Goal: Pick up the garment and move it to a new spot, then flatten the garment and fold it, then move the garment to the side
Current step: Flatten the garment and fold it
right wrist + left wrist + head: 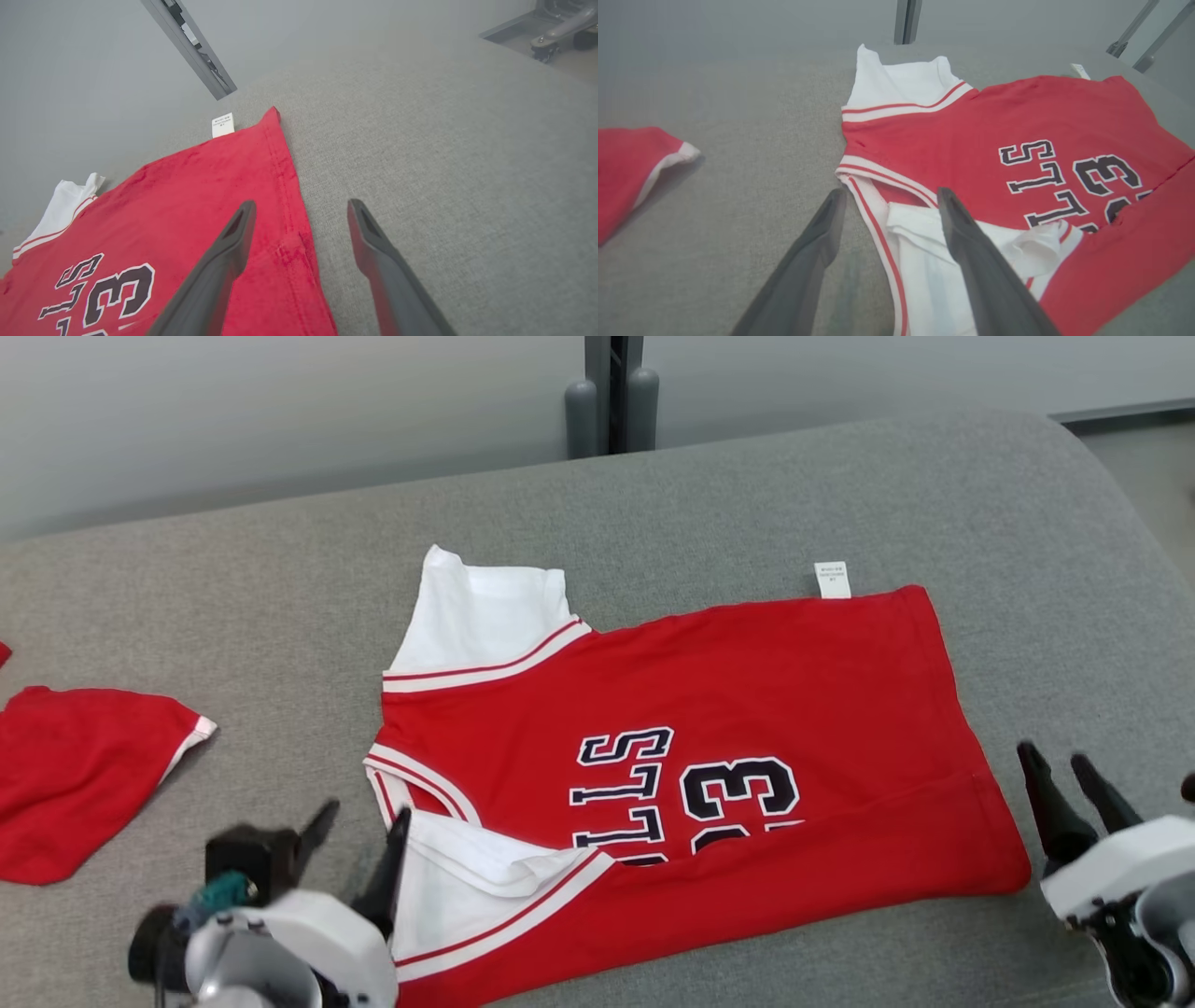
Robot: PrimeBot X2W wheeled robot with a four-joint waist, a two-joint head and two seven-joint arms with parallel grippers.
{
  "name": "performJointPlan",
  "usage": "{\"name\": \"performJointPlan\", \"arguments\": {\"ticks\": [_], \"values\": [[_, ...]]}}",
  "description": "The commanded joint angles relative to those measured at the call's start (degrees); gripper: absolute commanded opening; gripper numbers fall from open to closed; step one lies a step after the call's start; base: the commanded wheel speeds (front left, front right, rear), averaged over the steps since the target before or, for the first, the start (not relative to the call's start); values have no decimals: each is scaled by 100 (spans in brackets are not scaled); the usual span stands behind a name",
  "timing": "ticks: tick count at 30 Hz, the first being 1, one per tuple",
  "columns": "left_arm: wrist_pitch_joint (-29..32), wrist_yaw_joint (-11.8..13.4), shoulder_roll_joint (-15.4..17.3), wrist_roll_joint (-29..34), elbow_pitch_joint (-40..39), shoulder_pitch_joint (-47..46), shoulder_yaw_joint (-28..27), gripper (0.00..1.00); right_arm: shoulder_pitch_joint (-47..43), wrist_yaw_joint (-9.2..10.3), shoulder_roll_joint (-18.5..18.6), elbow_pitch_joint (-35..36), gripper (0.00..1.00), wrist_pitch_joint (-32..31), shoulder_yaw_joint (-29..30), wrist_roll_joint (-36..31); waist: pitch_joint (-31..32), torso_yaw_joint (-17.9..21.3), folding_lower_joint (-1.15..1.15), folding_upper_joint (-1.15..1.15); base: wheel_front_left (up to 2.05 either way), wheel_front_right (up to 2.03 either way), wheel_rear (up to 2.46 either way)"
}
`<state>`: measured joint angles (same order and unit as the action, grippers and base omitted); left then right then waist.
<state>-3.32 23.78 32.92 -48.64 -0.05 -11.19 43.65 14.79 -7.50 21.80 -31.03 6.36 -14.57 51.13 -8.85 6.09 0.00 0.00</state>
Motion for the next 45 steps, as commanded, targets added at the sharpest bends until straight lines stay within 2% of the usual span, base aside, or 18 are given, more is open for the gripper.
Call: {"name": "performJointPlan", "arguments": {"ticks": [1,7,14,18,22,28,35,42,43,44,45], "values": [[-42,36,-4,65,27,-130,-57,100,76,2,-28,45,100,58,30,-66,-80,43,0,0,0,0,0],[-103,48,-84,274,446,-927,-248,100,518,2,-254,480,100,410,171,-688,-579,246,0,0,0,0,0],[162,-163,-207,671,1194,-2161,-124,100,870,2,-431,922,100,547,200,-1195,-1237,489,0,0,0,0,0],[410,-273,-212,1167,1973,-3023,134,100,1025,2,-563,1169,100,577,195,-1342,-1588,668,0,0,0,0,0],[489,-388,-306,1316,2516,-3555,201,100,1083,2,-729,1341,100,602,157,-1465,-1792,800,0,0,0,0,0],[580,-691,-414,1401,3116,-4133,292,100,1069,2,-912,1491,100,640,107,-1543,-1976,937,0,0,0,0,0],[623,-793,-518,1553,3767,-4567,412,100,1010,2,-985,1479,100,663,96,-1598,-2050,1009,0,0,0,0,0],[440,-905,-601,1528,4046,-4723,415,100,997,2,-999,1434,100,676,125,-1621,-2044,1012,0,0,0,0,0],[406,-925,-615,1526,4079,-4730,419,58,990,2,-997,1423,100,677,135,-1625,-2039,1004,0,0,0,0,0],[382,-956,-635,1521,4110,-4734,428,39,987,2,-995,1410,100,677,143,-1629,-2032,995,0,0,0,0,0],[368,-973,-673,1507,4128,-4735,442,6,985,2,-996,1393,100,673,152,-1631,-2022,982,0,0,0,0,0]]}}
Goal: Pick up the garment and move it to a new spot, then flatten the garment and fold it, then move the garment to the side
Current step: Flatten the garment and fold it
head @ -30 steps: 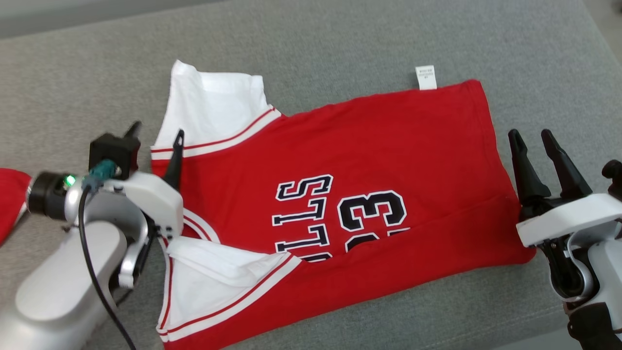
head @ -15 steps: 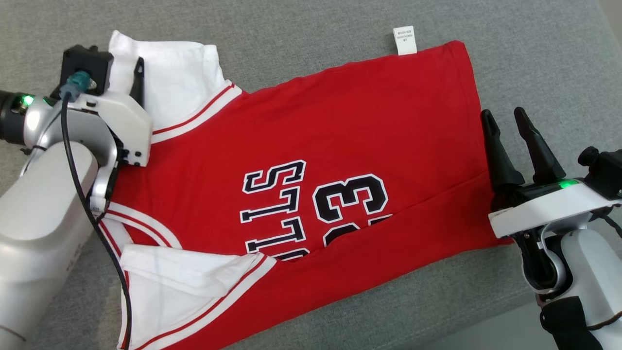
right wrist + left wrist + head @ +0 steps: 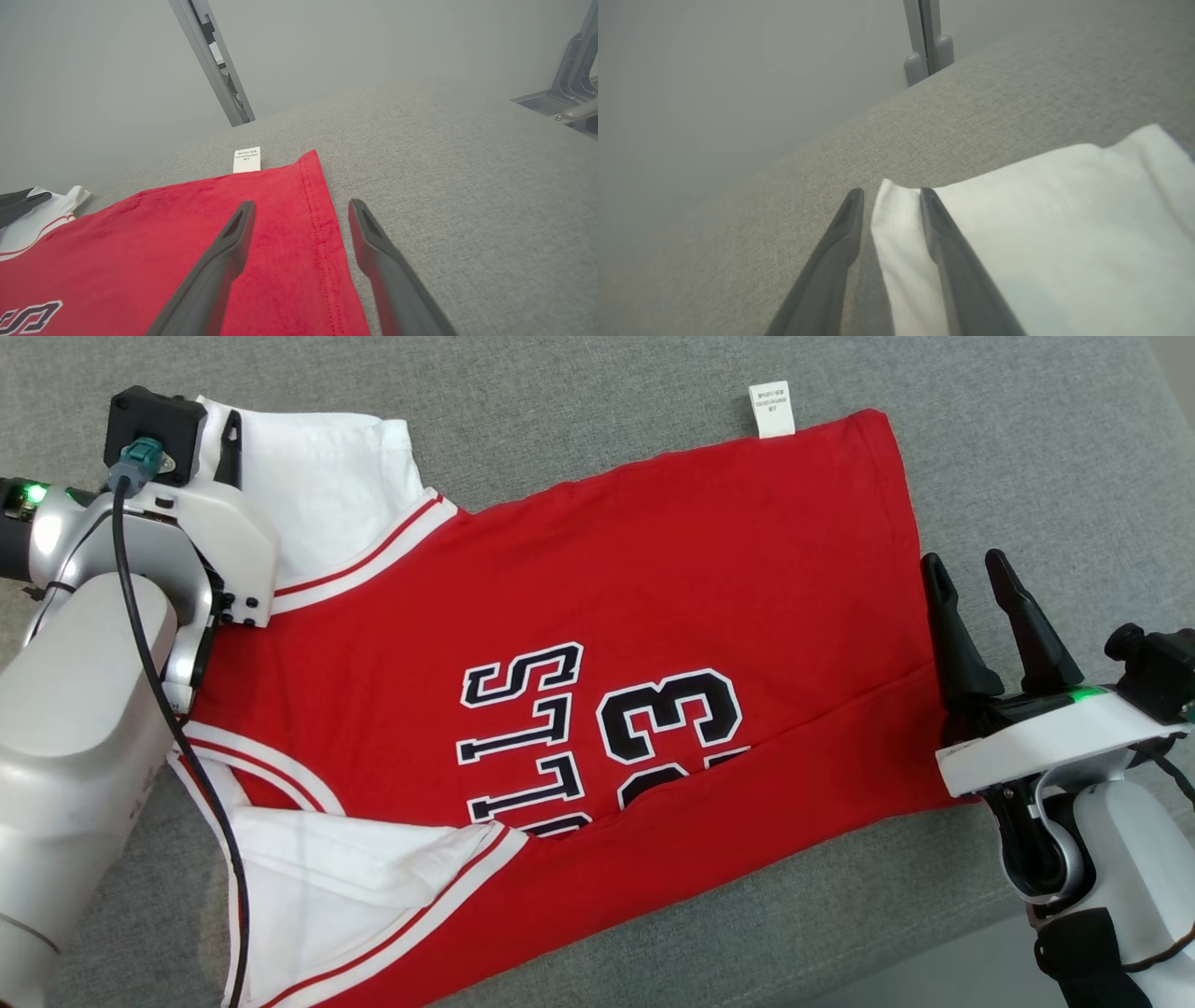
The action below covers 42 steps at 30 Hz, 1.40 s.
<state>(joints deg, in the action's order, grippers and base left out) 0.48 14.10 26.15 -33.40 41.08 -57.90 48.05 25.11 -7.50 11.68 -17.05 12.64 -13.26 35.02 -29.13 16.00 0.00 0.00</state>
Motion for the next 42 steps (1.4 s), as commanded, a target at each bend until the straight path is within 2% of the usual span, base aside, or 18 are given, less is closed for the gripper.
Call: {"name": "performJointPlan", "arguments": {"ticks": [1,9,14,22,30,42], "values": [[-39,-39,-30,-32,26,-70,13,0,-46,2,19,-23,100,39,35,-24,17,-25,0,0,0,0,0],[-281,-157,-197,-88,-14,-38,44,0,49,2,74,-164,100,-85,180,44,152,-232,0,0,0,0,0],[-488,-88,-245,-124,-416,167,39,0,281,2,376,-312,100,-202,325,-20,246,-513,0,0,0,0,0],[-612,121,-222,-144,-1405,593,106,0,935,2,909,-1023,100,-768,393,423,307,-1010,0,0,0,0,0],[-523,397,-184,-68,-2287,828,192,0,1583,2,1202,-2042,100,-1418,122,1135,225,-1339,0,0,0,0,0],[-334,605,-82,21,-2939,857,275,0,2238,2,1534,-2641,100,-1662,-555,1572,-45,-1564,0,0,0,0,0]]}}
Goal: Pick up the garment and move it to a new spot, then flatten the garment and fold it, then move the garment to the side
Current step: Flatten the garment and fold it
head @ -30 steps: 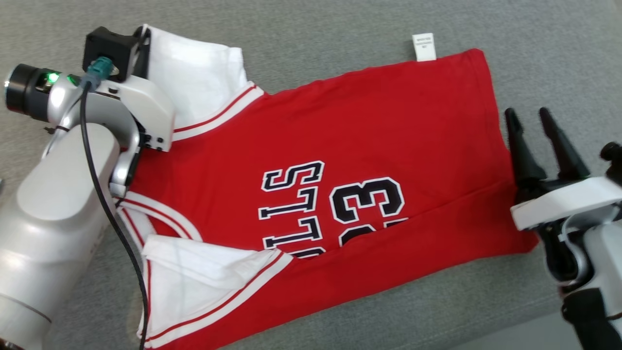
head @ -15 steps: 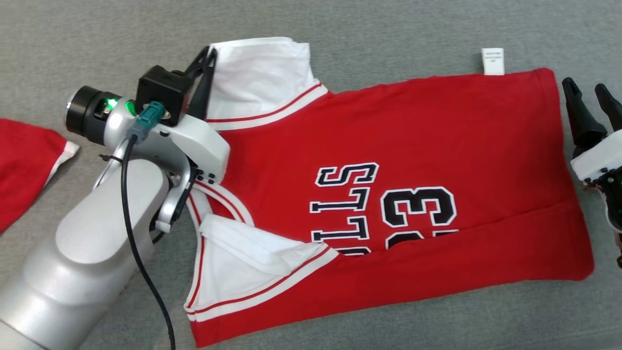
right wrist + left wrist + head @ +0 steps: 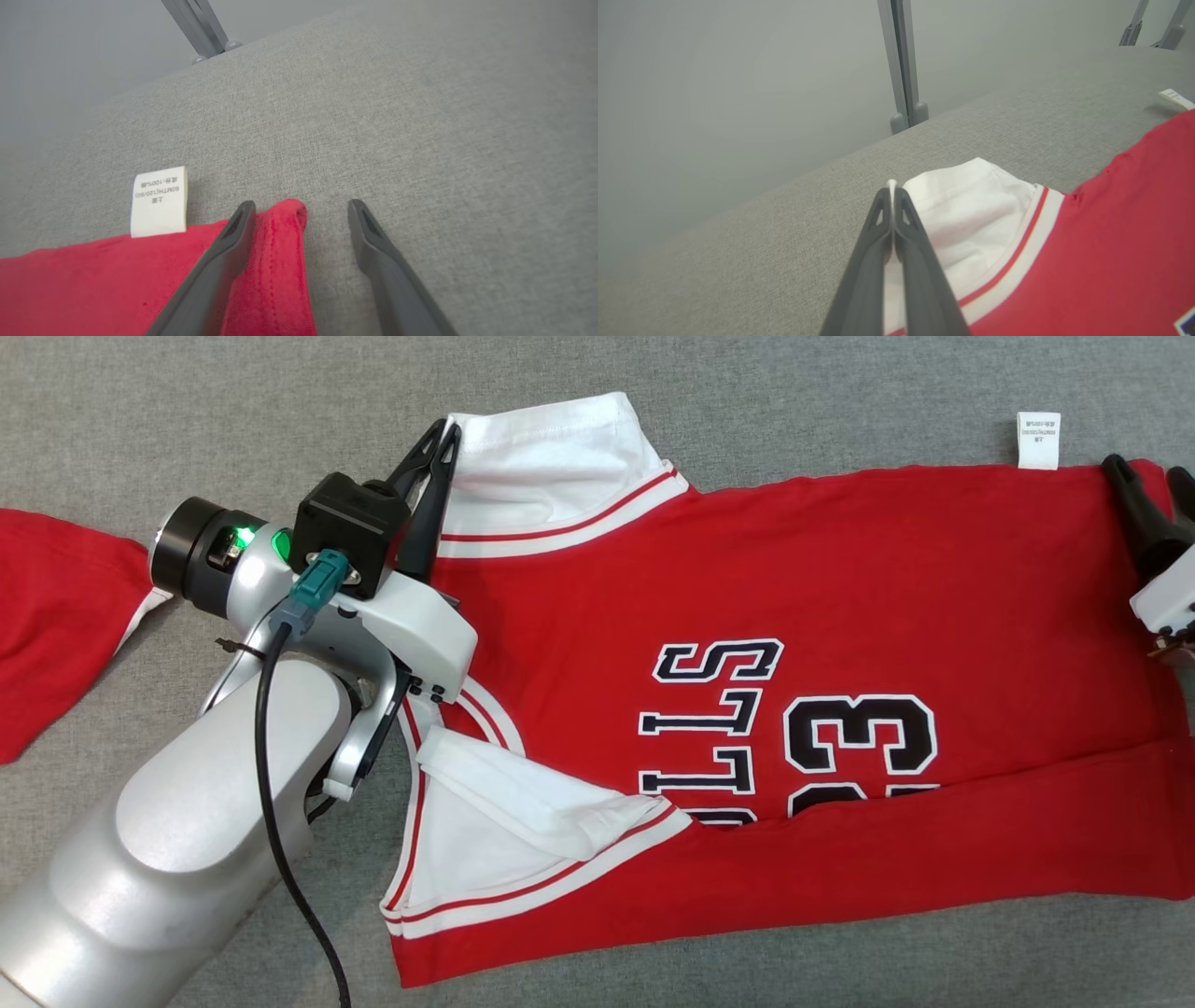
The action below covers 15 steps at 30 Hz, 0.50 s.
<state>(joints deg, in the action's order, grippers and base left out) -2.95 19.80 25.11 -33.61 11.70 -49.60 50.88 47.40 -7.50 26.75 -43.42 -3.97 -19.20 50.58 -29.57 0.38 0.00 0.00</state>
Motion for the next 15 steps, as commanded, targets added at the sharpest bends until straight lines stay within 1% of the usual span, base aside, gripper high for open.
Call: {"name": "performJointPlan", "arguments": {"ticks": [1,7,8,9,10,15], "values": [[23,44,35,44,-22,32,-3,0,55,2,34,-33,100,9,-37,49,-6,-9,0,0,0,0,0],[45,87,48,36,-88,57,20,0,262,2,116,-219,100,93,-461,136,6,-39,0,0,0,0,0],[45,96,46,31,-91,62,20,0,275,2,118,-221,62,75,-540,170,13,-42,0,0,0,0,0],[43,99,48,28,-93,63,19,0,291,2,140,-216,27,83,-623,203,20,-45,0,0,0,0,0],[42,107,47,22,-93,66,20,0,298,2,163,-235,0,108,-676,248,28,-46,0,0,0,0,0],[46,110,63,-19,-66,108,34,0,331,2,274,-228,0,422,-989,322,95,-36,0,0,0,0,0]]}}
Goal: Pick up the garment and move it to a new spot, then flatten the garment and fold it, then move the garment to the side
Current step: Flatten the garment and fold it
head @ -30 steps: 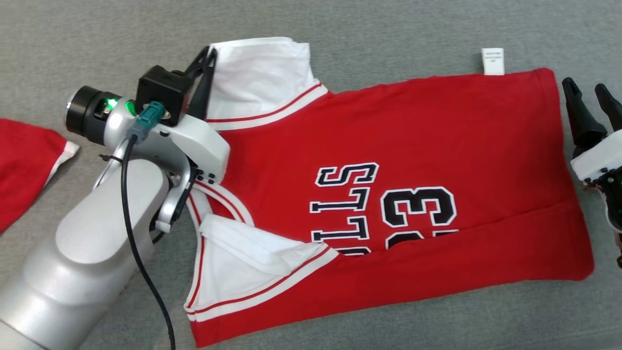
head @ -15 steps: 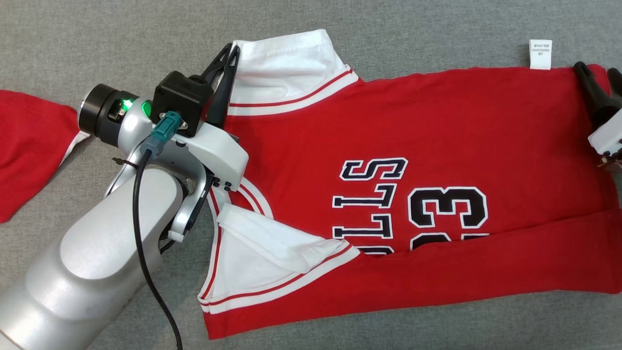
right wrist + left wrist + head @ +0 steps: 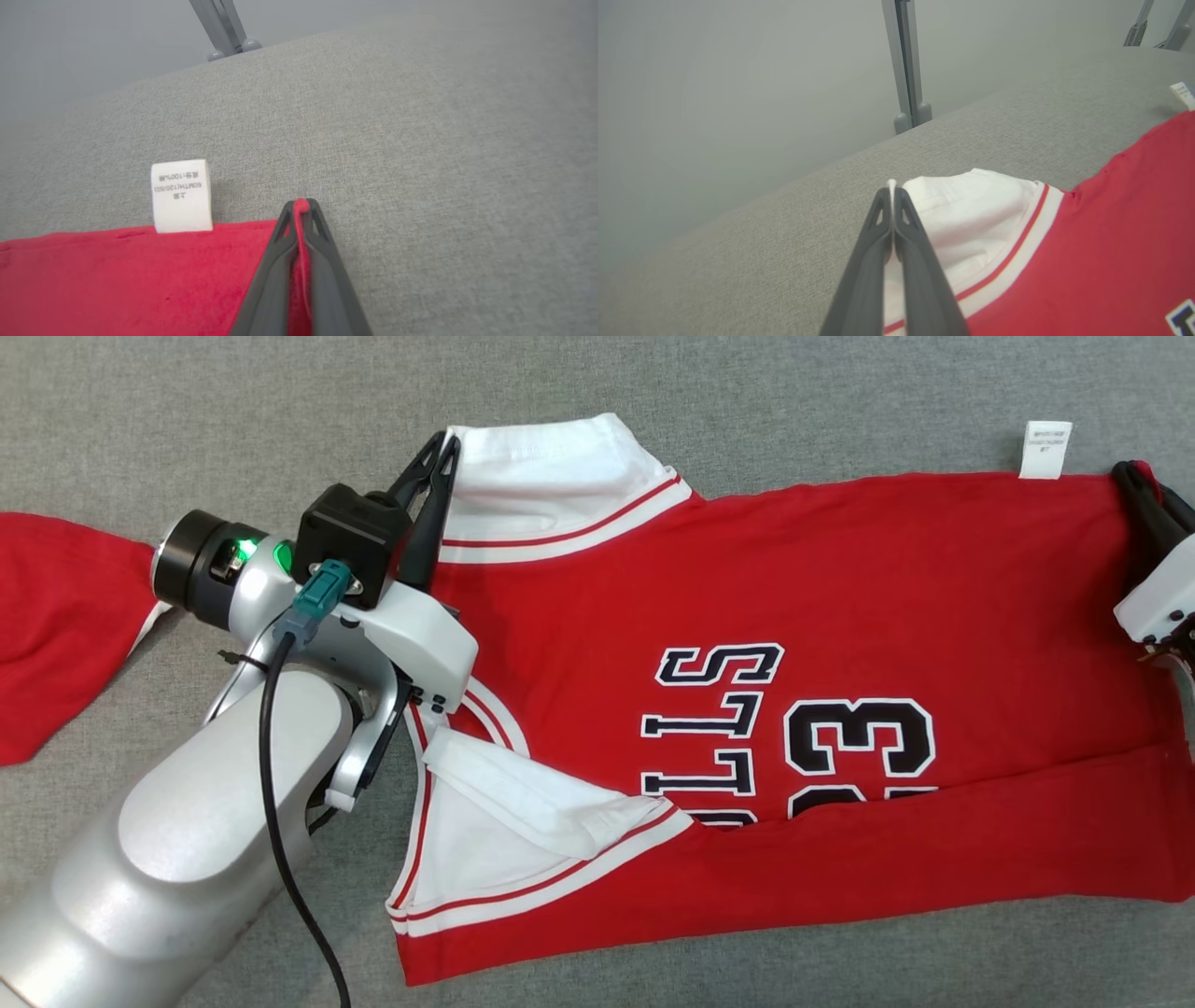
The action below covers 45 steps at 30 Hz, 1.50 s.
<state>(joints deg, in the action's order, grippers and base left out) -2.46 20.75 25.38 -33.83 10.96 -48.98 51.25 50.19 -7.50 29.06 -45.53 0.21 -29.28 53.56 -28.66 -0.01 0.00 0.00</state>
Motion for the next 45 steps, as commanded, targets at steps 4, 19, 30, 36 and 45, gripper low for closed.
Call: {"name": "performJointPlan", "arguments": {"ticks": [4,19,30,36,45], "values": [[-37,25,23,-63,0,134,-6,0,22,2,77,-29,0,359,-196,82,96,17,0,0,0,0,0],[-203,-79,306,-470,-463,864,-48,0,-791,2,262,191,0,1485,-719,377,789,-26,0,0,0,0,0],[-87,-303,922,-882,-1183,1576,-30,0,-1413,2,312,520,0,1506,-204,167,1131,-95,0,0,0,0,0],[13,-345,1205,-1084,-1480,1874,-29,0,-1864,2,326,799,0,1507,154,-269,1260,-130,0,0,0,0,0],[298,-496,1531,-1253,-1875,2173,138,0,-2504,2,375,1244,0,1507,507,-881,1387,-152,0,0,0,0,0]]}}
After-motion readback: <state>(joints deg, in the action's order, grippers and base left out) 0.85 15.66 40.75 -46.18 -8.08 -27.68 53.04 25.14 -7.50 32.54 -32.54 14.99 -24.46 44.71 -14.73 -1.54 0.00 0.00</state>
